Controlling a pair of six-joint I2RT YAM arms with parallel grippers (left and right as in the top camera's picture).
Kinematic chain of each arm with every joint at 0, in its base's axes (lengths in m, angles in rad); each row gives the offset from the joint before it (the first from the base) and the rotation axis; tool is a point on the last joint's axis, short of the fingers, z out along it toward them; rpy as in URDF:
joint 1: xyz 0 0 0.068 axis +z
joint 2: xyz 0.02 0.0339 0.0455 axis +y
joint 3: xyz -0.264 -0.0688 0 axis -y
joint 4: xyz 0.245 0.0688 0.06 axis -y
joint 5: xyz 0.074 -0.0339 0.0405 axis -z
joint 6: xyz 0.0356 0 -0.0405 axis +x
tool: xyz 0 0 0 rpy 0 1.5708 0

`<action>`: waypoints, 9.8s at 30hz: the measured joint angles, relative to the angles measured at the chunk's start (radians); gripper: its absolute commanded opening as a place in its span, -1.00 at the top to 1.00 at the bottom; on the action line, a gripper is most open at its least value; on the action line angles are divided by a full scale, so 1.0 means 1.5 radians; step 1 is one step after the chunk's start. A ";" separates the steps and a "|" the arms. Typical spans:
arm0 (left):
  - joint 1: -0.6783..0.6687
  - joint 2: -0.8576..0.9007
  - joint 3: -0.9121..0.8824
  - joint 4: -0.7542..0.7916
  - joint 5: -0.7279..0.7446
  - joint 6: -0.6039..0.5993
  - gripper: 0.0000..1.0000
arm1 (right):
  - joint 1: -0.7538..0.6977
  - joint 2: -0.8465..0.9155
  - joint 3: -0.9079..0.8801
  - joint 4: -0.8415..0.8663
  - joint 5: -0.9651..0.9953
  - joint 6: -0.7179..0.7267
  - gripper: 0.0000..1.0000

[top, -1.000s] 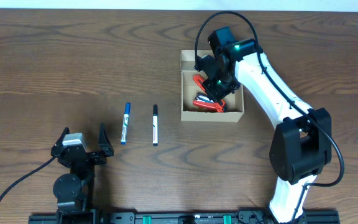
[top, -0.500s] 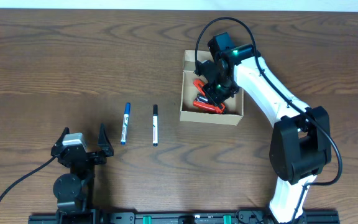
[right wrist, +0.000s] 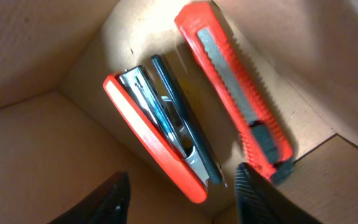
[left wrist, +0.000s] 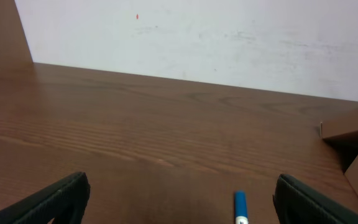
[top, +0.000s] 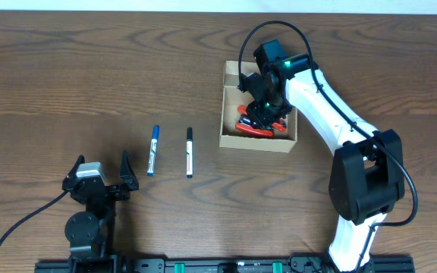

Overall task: Pack container
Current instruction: 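Carry the red box cutter into the box and release it, then lift the right gripper out of the box and retract it, then move the left gripper over the blue-capped marker, then lower the left gripper and close it on the blue-capped marker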

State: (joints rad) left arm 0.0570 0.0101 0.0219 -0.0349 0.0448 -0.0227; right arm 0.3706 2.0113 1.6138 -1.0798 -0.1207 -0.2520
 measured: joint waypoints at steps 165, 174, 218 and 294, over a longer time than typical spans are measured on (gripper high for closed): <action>-0.202 1.210 0.795 -0.546 -0.033 -0.090 -0.90 | -0.456 0.004 0.550 -0.320 0.230 0.226 -0.98; -0.146 1.210 0.795 -0.544 -0.012 -0.072 -0.91 | -0.456 0.004 0.550 -0.320 0.230 0.226 -0.99; -0.143 1.210 0.711 -0.481 0.001 -0.052 -0.90 | -0.456 0.004 0.550 -0.320 0.230 0.226 -0.98; -0.144 1.202 0.718 -0.473 0.041 -0.068 0.88 | -0.456 0.004 0.550 -0.320 0.230 0.226 -0.99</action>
State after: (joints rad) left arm -0.1589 1.8130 1.0985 -0.7437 0.1066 -0.1242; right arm -0.3130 2.0167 2.4393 -1.5600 0.2241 0.0875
